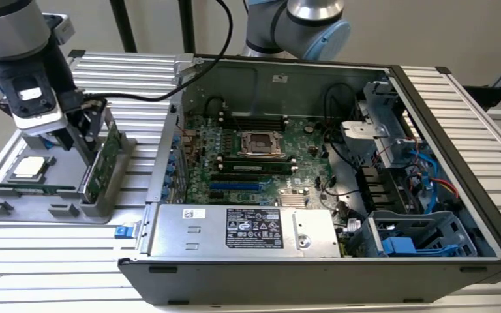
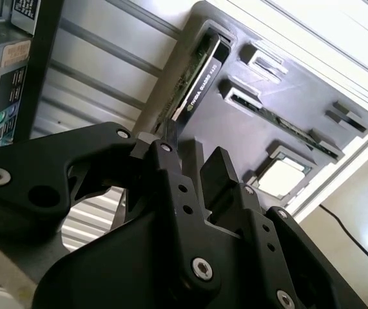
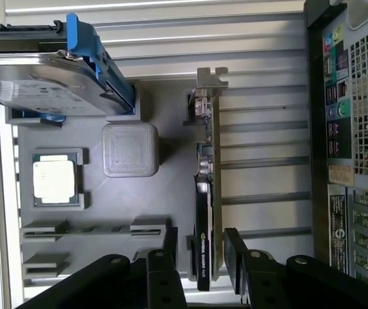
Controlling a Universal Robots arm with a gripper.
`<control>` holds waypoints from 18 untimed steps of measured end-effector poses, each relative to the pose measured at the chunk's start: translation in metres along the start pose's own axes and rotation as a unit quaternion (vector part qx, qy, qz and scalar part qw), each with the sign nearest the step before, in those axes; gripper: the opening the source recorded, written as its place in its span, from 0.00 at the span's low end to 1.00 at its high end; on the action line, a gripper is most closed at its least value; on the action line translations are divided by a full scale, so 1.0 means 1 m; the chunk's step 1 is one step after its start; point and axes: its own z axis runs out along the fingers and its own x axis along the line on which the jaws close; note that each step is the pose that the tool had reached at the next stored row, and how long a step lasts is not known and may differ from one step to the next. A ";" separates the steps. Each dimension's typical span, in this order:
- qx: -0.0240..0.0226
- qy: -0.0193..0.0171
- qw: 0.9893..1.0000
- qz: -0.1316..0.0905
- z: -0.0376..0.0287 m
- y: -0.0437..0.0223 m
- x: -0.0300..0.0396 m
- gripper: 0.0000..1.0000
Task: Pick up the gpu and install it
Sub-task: 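Pick up the gpu and move the gpu toward the slot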
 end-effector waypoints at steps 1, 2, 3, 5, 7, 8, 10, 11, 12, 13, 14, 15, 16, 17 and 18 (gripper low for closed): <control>0.000 0.000 1.000 0.000 0.0005 0.0000 0.0000 1.00; 0.000 0.000 1.000 0.000 0.0009 0.0000 0.0000 1.00; 0.000 0.000 1.000 0.000 0.0014 -0.0001 0.0000 1.00; 0.000 0.000 1.000 0.000 0.0024 -0.0001 0.0000 1.00; 0.000 0.000 1.000 0.000 0.0033 -0.0002 0.0000 1.00; 0.000 0.000 1.000 0.000 0.0037 -0.0002 0.0000 1.00; 0.000 0.000 1.000 0.000 0.0043 -0.0003 -0.0004 1.00; 0.000 0.000 1.000 0.000 0.0047 -0.0003 -0.0007 1.00; 0.000 0.001 1.000 0.000 0.0050 -0.0003 -0.0012 1.00; 0.000 0.001 1.000 0.000 0.0052 -0.0003 -0.0020 1.00; 0.000 0.001 1.000 0.000 0.0054 -0.0002 -0.0028 1.00; 0.000 0.001 1.000 0.000 0.0057 -0.0002 -0.0037 1.00; 0.000 0.001 1.000 0.000 0.0058 -0.0001 -0.0046 1.00; 0.000 0.001 1.000 0.000 0.0060 0.0000 -0.0055 1.00; 0.000 0.001 1.000 0.000 0.0062 0.0000 -0.0064 1.00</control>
